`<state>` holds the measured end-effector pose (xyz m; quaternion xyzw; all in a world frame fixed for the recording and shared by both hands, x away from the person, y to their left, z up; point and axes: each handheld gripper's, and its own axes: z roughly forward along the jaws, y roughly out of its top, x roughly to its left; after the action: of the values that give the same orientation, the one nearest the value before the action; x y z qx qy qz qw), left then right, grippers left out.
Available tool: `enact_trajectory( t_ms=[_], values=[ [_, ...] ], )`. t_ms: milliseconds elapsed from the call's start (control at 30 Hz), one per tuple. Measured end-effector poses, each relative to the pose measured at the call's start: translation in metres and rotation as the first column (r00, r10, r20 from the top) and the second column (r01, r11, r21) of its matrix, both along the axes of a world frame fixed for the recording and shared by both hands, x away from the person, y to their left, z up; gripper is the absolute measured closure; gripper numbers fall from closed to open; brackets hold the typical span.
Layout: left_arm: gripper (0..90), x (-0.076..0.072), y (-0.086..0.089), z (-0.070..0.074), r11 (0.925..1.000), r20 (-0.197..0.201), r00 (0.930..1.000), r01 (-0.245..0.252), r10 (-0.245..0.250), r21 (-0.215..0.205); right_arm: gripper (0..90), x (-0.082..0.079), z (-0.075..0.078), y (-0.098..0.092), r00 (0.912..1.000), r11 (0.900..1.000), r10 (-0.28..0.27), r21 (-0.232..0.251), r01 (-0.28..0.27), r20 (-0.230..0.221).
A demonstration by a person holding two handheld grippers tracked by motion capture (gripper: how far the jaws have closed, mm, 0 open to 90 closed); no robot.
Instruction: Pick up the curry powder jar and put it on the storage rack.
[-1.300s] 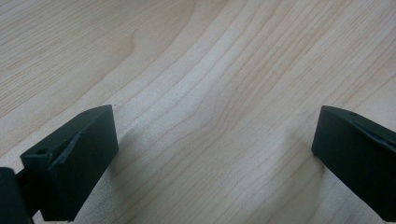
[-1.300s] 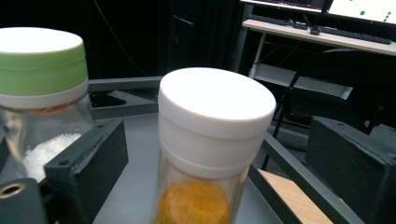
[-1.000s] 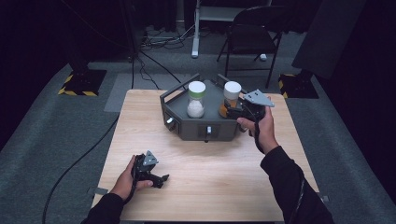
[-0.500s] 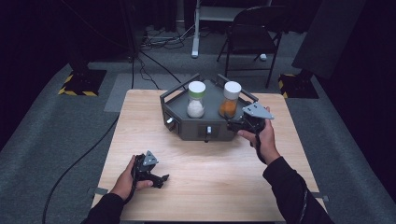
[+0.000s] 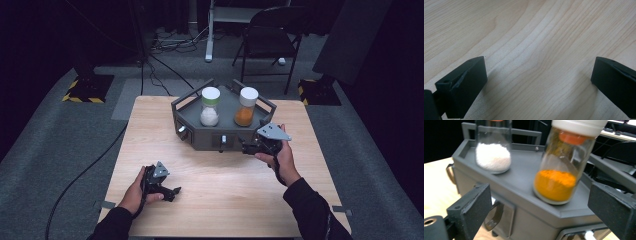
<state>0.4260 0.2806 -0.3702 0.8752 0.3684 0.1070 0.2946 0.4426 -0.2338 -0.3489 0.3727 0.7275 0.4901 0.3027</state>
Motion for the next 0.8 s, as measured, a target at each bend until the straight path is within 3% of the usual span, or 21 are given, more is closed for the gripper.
enact_trajectory(
  t_ms=[433,800],
  values=[
    [0.3,0.0,0.0,0.0,1.0,0.0,1.0,0.0,0.0,-0.001,5.2,-0.013,-0.025,0.003,0.9995,1.0,0.016,-0.013,-0.016,-0.028],
    [0.3,0.0,0.0,0.0,1.0,0.0,1.0,0.0,0.0,-0.001,5.2,-0.022,-0.037,0.003,0.9975,0.999,0.046,-0.019,-0.047,-0.054]
  ],
)
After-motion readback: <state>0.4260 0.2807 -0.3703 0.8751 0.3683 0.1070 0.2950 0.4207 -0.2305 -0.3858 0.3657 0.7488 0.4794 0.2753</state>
